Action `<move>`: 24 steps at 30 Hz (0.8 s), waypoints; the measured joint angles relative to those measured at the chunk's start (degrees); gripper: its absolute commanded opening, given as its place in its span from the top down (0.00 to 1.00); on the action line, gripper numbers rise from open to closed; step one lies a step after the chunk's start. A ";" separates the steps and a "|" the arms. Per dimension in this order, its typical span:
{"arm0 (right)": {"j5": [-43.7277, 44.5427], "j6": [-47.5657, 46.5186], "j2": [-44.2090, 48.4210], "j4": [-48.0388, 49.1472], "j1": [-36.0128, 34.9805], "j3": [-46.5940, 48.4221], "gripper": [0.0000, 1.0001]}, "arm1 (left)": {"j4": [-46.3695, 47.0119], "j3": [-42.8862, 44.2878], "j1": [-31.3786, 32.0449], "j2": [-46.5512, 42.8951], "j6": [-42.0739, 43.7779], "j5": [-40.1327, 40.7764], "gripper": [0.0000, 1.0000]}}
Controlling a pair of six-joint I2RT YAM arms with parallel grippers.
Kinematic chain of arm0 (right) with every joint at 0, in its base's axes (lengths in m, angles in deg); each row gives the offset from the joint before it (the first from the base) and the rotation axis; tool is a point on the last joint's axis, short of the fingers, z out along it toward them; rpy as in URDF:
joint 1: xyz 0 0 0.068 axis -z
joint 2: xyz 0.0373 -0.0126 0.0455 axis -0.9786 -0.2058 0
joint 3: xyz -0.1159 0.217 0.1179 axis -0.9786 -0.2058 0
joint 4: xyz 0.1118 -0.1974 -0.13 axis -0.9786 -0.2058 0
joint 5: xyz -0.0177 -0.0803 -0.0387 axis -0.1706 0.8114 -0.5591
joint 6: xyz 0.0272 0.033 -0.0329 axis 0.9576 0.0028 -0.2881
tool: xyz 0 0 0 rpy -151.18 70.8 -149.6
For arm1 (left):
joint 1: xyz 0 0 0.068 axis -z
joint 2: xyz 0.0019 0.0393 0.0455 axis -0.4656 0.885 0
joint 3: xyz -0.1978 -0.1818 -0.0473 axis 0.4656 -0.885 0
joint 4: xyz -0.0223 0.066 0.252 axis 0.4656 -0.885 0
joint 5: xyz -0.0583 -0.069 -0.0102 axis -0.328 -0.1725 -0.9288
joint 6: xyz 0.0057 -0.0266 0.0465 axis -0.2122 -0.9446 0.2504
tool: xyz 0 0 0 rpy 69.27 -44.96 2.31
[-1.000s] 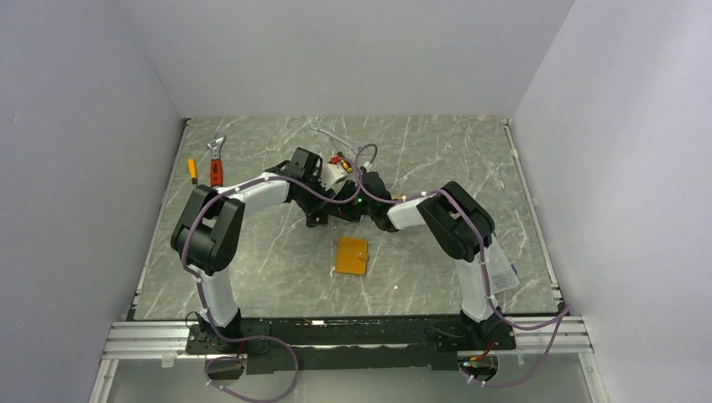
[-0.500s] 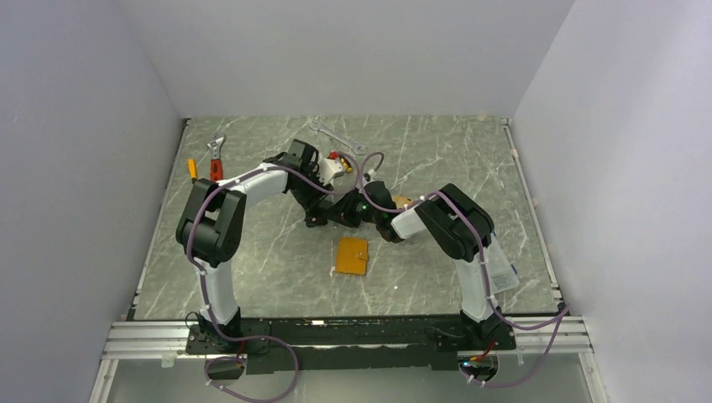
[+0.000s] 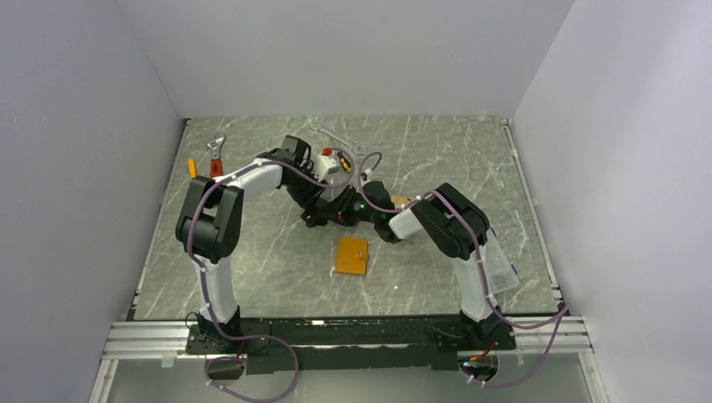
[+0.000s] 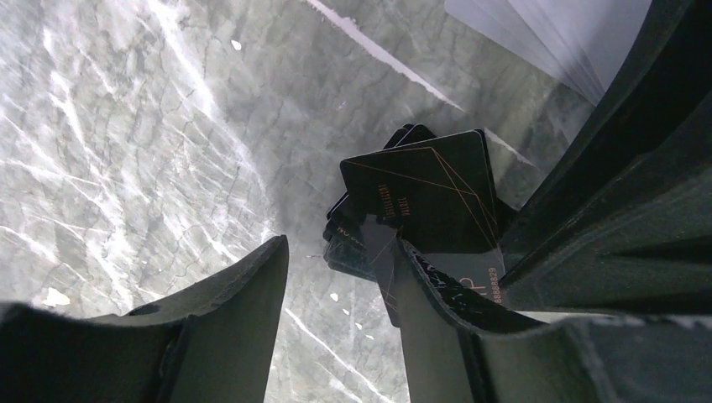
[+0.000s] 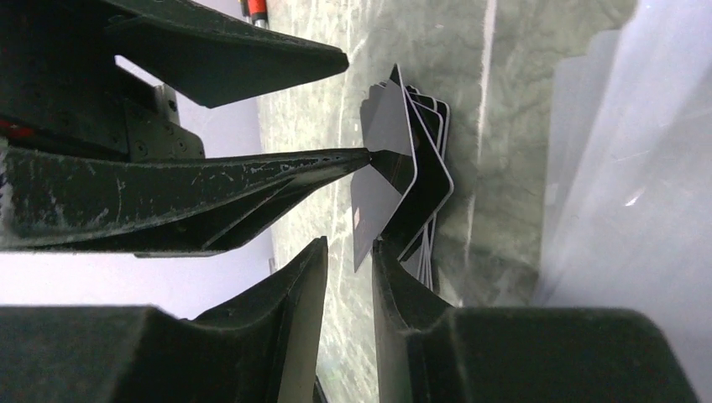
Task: Put the credit cards into the card holder
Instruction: Pick up the credit card from the center of the board.
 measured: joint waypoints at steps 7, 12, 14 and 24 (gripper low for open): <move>0.42 0.39 -1.09 -0.26 -0.22 2.10 0.71 | -2.84 1.07 -2.14 0.83 -0.46 -3.74 0.45; 1.49 0.70 -1.46 -0.52 -0.24 2.16 0.72 | -4.42 0.96 -2.14 0.83 -0.50 -6.08 0.45; 1.53 1.05 -2.05 -0.50 -0.26 2.43 0.74 | -5.09 0.90 -2.14 0.83 -0.48 -6.93 0.46; 1.42 2.34 -3.26 -0.02 -0.57 3.98 0.92 | -7.48 0.79 -3.87 0.83 -0.48 -11.85 0.46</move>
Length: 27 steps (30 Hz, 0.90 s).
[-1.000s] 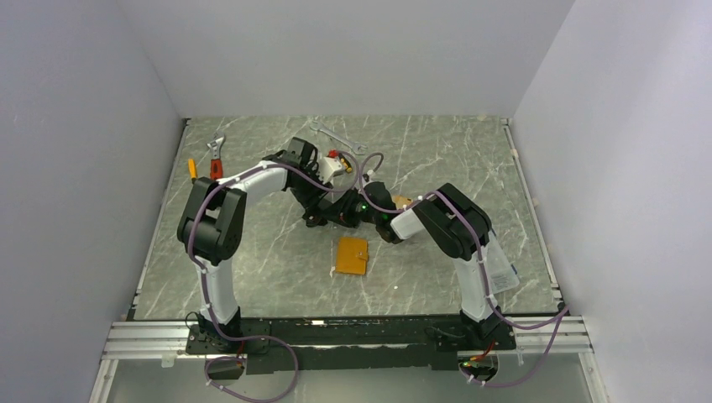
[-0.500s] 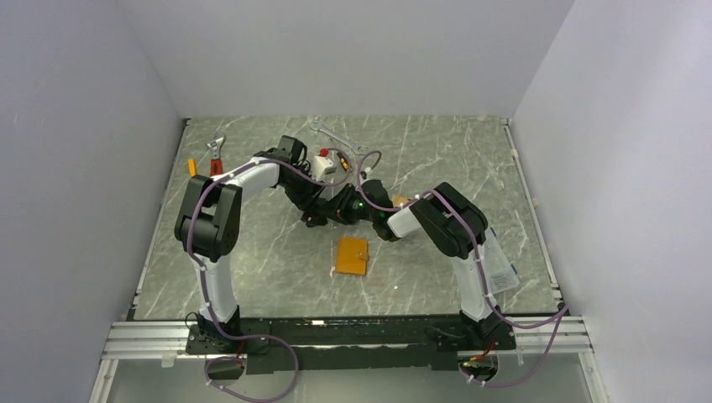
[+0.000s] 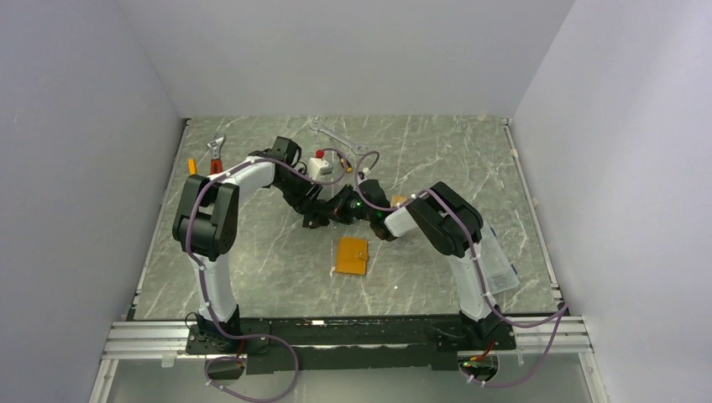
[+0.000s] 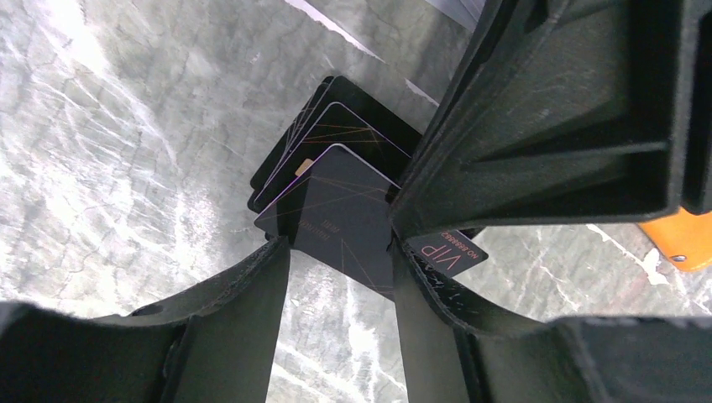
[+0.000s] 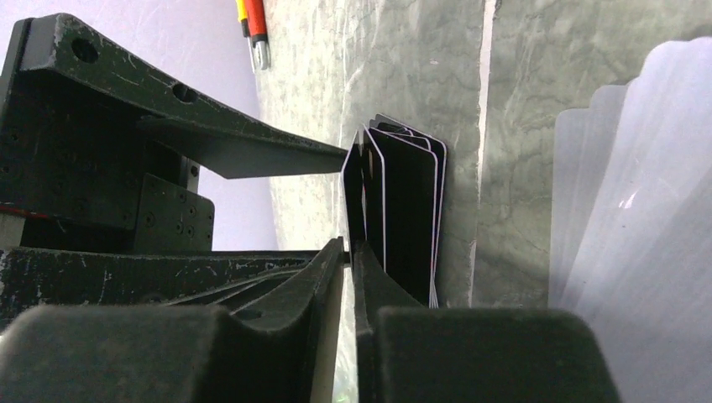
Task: Put the credit cards into the card holder
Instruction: Pick up the credit card from the center of the board.
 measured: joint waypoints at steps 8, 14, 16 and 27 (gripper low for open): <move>0.04 0.04 -0.31 -0.79 -0.24 1.11 1.00 | -1.38 0.00 -2.71 0.00 -1.86 -6.84 0.46; 0.09 -0.74 -0.28 -1.66 -0.28 1.46 1.00 | -1.03 -1.73 -3.96 -1.42 -4.17 -9.84 0.37; 0.11 -1.42 -0.02 -2.51 -0.28 1.44 1.00 | -1.01 -3.78 -4.44 -4.02 -4.81 -10.16 0.32; -0.96 -6.01 11.54 -4.79 0.61 -3.06 1.00 | 1.70 -11.37 -9.75 -27.67 -15.28 -12.83 0.29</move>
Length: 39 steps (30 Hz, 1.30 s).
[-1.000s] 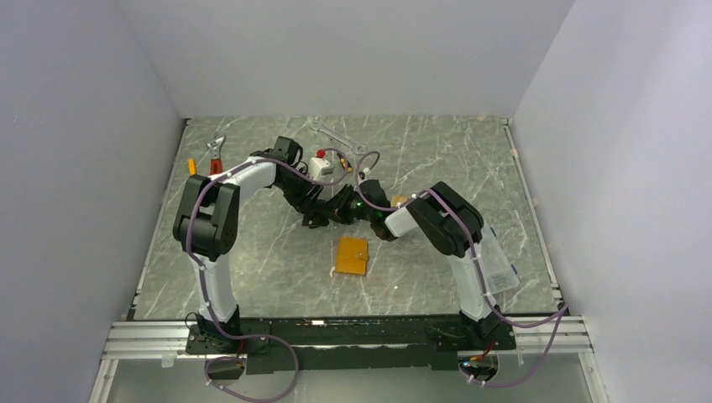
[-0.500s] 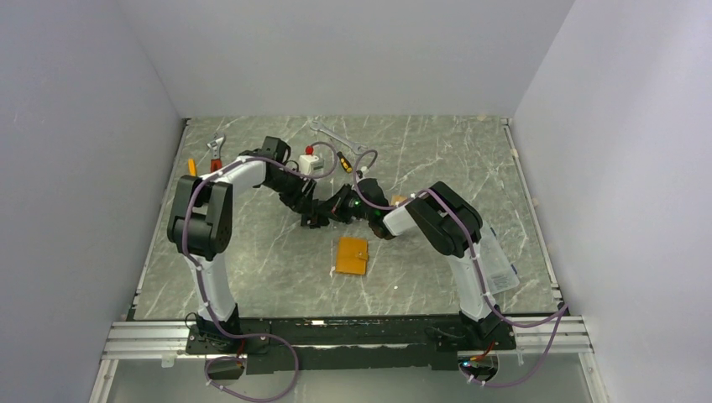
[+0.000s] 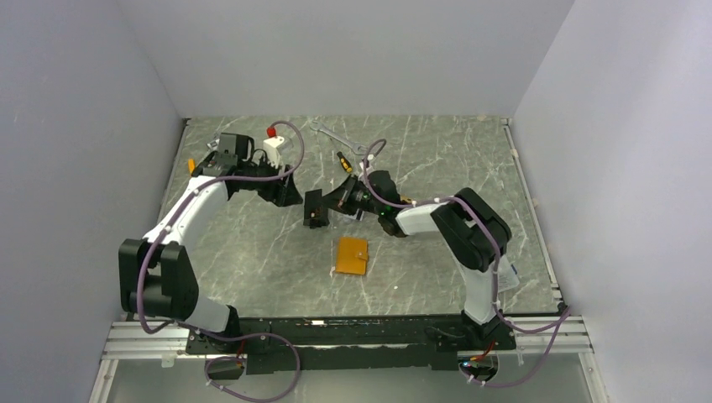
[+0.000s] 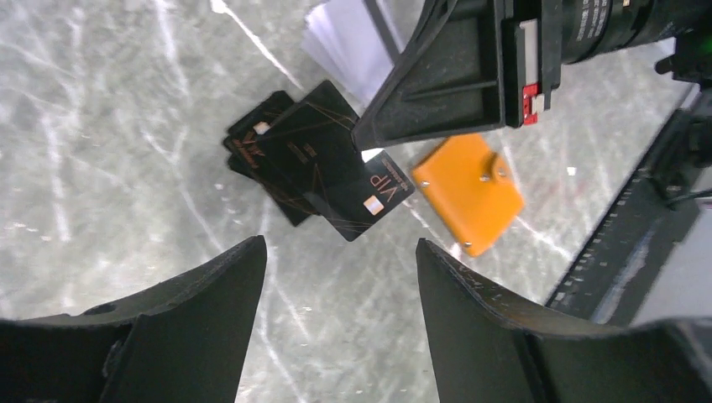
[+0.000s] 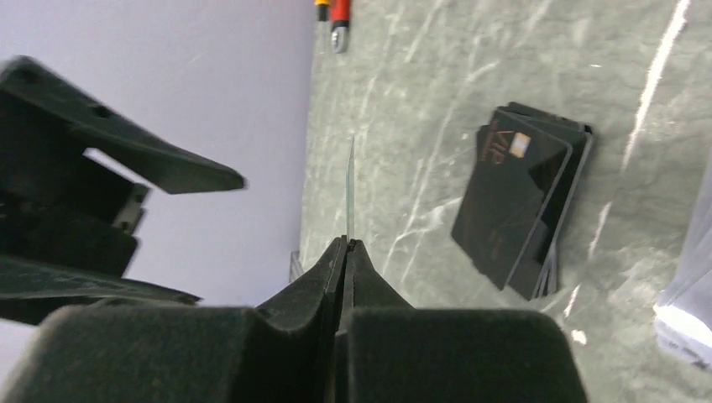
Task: Put the credit cards into the card holder
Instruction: Pick up the credit card from the center of the board.
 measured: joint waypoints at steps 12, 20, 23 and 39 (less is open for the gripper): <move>-6.67 -0.46 14.58 3.56 0.79 -6.08 1.00 | 9.25 -10.32 0.09 -6.71 -15.13 -12.37 0.29; -8.20 -0.48 16.68 4.28 0.17 -6.08 1.00 | 16.59 -12.41 0.00 -8.31 -21.86 -21.88 0.51; -8.22 -0.50 16.68 4.57 0.02 -6.08 1.00 | 18.67 -13.03 -0.83 -8.24 -23.96 -23.98 0.60; -9.77 -0.72 16.68 8.98 -0.44 -6.08 0.89 | 25.31 -14.14 -3.78 -6.54 -31.34 -30.23 0.87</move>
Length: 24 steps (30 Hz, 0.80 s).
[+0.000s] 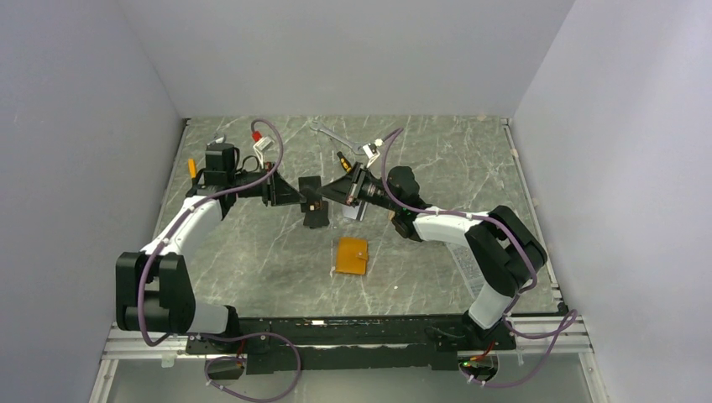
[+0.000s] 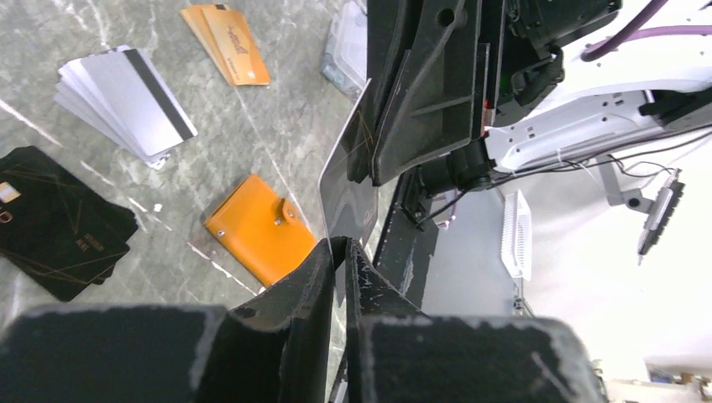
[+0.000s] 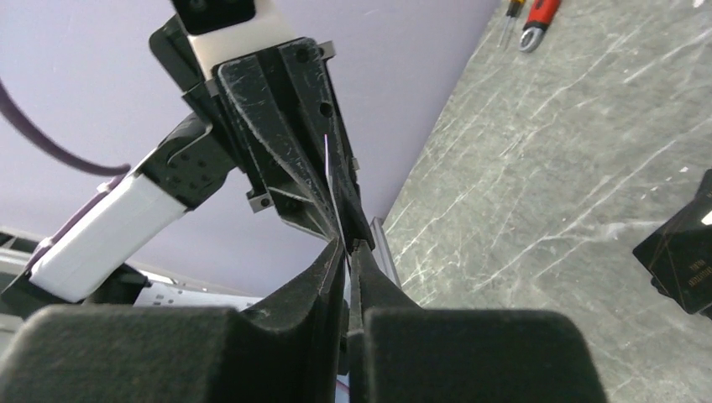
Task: Put the credit cards into the card holder
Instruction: Pick up the credit card from the center of the board, then open the card holder at the center of the board.
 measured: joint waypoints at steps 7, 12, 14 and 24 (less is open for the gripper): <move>-3.06 0.33 -0.74 2.19 -2.10 0.74 0.94 | 2.82 -0.35 0.22 0.48 -2.93 -5.20 0.86; -4.11 0.90 -1.62 3.43 -2.67 1.03 1.00 | 2.51 -0.39 0.04 0.48 -2.91 -6.64 0.75; -4.20 0.52 -1.29 2.89 -2.67 0.96 1.00 | 2.01 -0.39 -0.04 0.44 -2.43 -6.58 0.65; 2.99 -17.09 12.11 -35.65 -3.39 1.86 1.00 | -10.71 0.42 4.15 0.44 12.07 8.59 0.48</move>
